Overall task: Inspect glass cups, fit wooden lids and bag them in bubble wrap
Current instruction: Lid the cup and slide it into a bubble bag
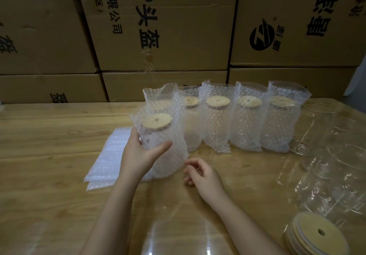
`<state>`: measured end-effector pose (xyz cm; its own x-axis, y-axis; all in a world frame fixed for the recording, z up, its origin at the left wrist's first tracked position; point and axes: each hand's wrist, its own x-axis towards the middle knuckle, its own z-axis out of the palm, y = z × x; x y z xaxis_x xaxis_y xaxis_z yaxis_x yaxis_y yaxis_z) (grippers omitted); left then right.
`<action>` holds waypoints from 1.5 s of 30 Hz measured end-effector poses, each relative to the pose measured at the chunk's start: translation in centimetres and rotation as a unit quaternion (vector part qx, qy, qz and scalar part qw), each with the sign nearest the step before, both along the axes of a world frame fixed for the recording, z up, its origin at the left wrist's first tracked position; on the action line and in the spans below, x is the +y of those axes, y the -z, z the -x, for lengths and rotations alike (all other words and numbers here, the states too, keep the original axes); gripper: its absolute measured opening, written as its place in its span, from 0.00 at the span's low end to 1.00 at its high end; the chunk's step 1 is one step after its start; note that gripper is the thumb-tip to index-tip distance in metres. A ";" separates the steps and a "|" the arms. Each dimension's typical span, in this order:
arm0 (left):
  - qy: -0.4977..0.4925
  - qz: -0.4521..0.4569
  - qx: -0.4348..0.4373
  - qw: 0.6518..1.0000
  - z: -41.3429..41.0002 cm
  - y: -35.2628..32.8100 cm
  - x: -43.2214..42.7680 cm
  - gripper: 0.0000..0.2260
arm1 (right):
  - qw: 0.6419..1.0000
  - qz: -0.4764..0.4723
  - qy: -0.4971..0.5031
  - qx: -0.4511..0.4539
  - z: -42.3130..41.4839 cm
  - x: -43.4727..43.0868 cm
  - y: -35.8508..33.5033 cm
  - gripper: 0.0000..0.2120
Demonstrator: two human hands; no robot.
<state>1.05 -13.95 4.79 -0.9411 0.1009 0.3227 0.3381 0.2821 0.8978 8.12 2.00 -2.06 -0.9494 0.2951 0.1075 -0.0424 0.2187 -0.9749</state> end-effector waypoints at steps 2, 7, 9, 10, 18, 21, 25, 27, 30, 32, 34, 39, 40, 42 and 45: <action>-0.009 0.001 0.009 1.000 -0.1 0.2 0.2 0.28 | 1.000 0.009 0.001 0.003 0.1 0.1 0.2 0.11; -0.022 -0.011 0.019 1.000 0.0 0.6 0.8 0.28 | 1.000 -0.014 -0.004 -0.006 0.2 0.0 0.4 0.10; -0.002 -0.009 0.007 1.000 0.1 0.7 0.7 0.30 | 1.000 -0.016 -0.004 -0.007 0.2 0.1 0.4 0.10; 0.008 0.001 0.002 1.000 0.2 0.8 0.6 0.33 | 1.000 -0.015 -0.005 -0.007 0.2 0.1 0.3 0.10; 0.147 0.132 -0.048 0.979 1.5 2.4 -1.9 0.45 | 0.998 -0.040 -0.047 -0.008 0.0 0.0 0.1 0.16; 0.120 0.170 -0.058 0.976 1.7 3.3 -2.3 0.44 | 0.998 -0.048 -0.051 -0.006 -0.1 0.1 0.0 0.18; 0.094 0.169 -0.044 0.980 1.7 3.7 -2.1 0.40 | 0.996 -0.065 -0.060 -0.009 -0.3 0.0 0.0 0.18; 0.086 0.162 -0.042 0.982 1.7 3.8 -2.1 0.38 | 0.995 -0.082 -0.064 -0.010 -0.4 0.0 -0.1 0.18; 0.092 0.148 -0.051 0.983 1.7 4.0 -2.2 0.35 | 0.993 -0.099 -0.069 -0.014 -0.5 0.0 -0.4 0.19; 0.100 0.133 -0.061 0.984 1.7 3.9 -2.2 0.33 | 0.992 -0.105 -0.073 -0.016 -0.7 0.0 -0.5 0.19; 0.103 0.110 -0.069 0.986 1.6 3.9 -2.2 0.34 | 0.990 -0.115 -0.076 -0.016 -0.8 0.0 -0.6 0.19; 0.113 0.094 -0.063 0.987 1.7 4.4 -2.2 0.37 | 0.990 -0.118 -0.081 -0.018 -0.8 0.1 -0.6 0.19; 0.113 0.093 -0.059 0.987 1.8 4.5 -2.1 0.37 | 0.989 -0.119 -0.081 -0.019 -0.7 0.1 -0.5 0.19; 0.111 0.096 -0.047 0.988 1.8 4.7 -2.0 0.36 | 0.990 -0.119 -0.077 -0.016 -0.6 0.1 -0.4 0.18; 0.104 0.100 -0.039 0.989 1.9 5.0 -2.0 0.35 | 0.991 -0.110 -0.073 -0.010 -0.4 0.1 -0.1 0.18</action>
<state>-0.85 -15.92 -0.18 -0.9145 0.3488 0.2049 0.3399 0.3880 0.8567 8.55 2.07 -1.95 -0.9827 0.1260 0.1356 -0.0711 0.4195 -0.9050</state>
